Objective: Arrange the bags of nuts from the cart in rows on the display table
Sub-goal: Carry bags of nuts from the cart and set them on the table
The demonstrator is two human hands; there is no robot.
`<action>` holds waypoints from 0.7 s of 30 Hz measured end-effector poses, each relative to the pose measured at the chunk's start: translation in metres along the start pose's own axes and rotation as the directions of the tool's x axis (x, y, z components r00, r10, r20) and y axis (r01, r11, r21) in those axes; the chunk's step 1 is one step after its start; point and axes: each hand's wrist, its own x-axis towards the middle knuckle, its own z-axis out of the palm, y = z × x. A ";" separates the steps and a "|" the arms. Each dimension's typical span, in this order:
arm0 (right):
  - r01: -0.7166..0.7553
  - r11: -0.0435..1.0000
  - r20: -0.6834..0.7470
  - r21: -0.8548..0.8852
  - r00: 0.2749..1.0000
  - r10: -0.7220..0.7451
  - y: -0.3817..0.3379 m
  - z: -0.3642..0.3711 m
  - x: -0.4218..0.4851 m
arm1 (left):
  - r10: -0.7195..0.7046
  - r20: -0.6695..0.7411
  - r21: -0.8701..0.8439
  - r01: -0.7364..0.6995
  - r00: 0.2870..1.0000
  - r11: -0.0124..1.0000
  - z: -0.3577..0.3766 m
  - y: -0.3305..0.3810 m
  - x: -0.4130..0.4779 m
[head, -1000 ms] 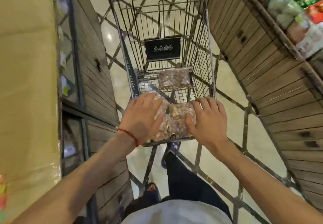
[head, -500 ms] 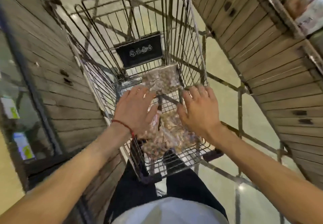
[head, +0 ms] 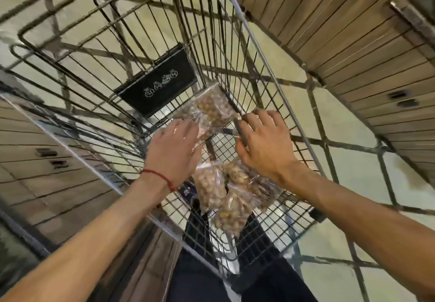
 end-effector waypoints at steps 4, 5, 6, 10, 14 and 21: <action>0.026 1.000 -0.022 0.012 0.999 -0.025 0.003 0.037 0.021 | -0.023 0.005 0.038 0.022 1.000 0.999 0.019 -0.004 0.023; 0.032 0.999 -0.021 0.028 0.999 -0.032 0.004 0.048 0.028 | -0.035 0.012 0.034 0.034 0.999 0.999 0.025 -0.004 0.028; 0.035 0.998 -0.009 0.043 0.999 -0.035 0.004 0.057 0.036 | -0.044 0.017 0.029 0.044 0.999 0.999 0.030 -0.005 0.033; -0.064 0.979 0.133 0.191 0.990 0.039 0.005 0.099 0.068 | -0.044 0.011 0.022 0.044 0.999 0.999 0.051 -0.005 0.050; -0.265 0.836 0.300 0.480 0.946 0.127 0.009 0.132 0.113 | -0.073 0.036 0.024 0.072 0.997 0.997 0.066 -0.004 0.067; -0.403 0.595 0.476 0.695 0.879 0.040 0.029 0.275 0.184 | -0.119 0.081 0.072 0.113 0.990 0.991 0.082 0.002 0.082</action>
